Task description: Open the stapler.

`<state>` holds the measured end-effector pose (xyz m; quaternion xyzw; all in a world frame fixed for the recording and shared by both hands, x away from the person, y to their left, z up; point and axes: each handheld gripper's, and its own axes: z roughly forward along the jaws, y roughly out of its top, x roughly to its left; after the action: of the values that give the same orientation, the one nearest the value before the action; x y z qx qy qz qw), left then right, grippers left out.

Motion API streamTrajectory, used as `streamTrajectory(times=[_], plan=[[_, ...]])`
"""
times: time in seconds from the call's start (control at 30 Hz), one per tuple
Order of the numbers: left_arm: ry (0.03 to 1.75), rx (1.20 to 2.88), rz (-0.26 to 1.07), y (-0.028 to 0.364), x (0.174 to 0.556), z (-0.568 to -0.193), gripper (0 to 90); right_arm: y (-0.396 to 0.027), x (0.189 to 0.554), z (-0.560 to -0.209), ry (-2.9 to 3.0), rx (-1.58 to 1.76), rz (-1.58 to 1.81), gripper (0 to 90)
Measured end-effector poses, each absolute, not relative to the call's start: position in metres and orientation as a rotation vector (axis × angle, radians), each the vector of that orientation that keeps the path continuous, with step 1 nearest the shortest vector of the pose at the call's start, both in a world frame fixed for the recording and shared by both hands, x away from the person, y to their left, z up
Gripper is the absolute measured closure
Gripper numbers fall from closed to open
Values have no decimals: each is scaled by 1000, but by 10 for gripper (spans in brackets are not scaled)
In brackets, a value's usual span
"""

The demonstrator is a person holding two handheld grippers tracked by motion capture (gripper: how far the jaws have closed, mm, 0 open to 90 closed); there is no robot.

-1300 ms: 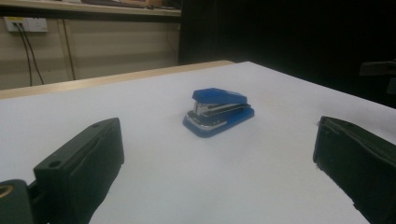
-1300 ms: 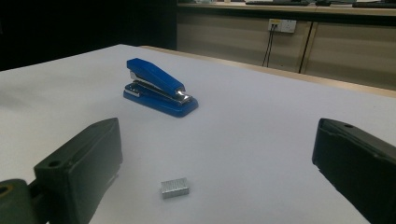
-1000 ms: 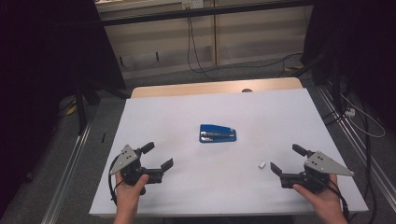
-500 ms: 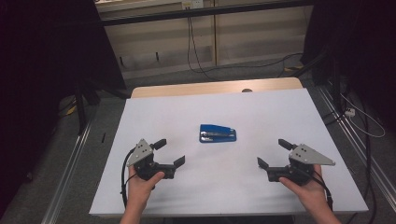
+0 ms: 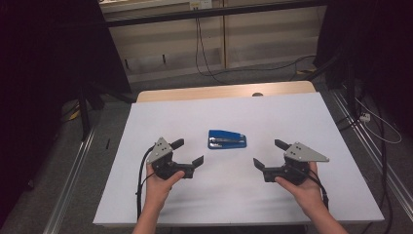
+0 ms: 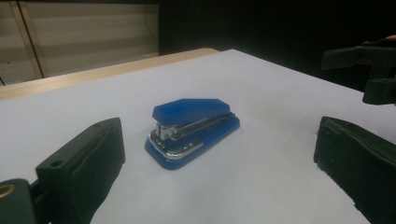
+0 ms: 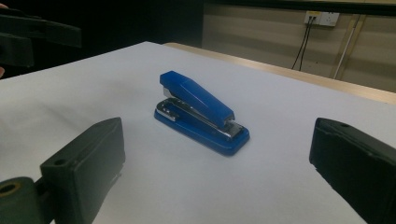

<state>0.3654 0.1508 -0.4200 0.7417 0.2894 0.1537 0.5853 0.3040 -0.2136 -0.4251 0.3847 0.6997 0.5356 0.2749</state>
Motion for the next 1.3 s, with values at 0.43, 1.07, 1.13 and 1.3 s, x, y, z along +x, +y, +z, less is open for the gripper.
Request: streamTrajectory(times=[0.43, 1.07, 1.13, 1.3], plan=[[681, 1772, 377, 139, 379, -423, 31, -187, 324, -422, 1918, 1022, 1464, 82], [717, 1798, 347, 124, 401, -428, 43, -159, 357, -424, 1958, 1019, 1477, 243], [719, 1815, 356, 123, 403, -429, 45, -157, 360, -423, 1964, 1019, 1486, 288], [729, 1840, 379, 123, 410, -430, 48, -151, 369, -423, 1976, 1017, 1486, 387]])
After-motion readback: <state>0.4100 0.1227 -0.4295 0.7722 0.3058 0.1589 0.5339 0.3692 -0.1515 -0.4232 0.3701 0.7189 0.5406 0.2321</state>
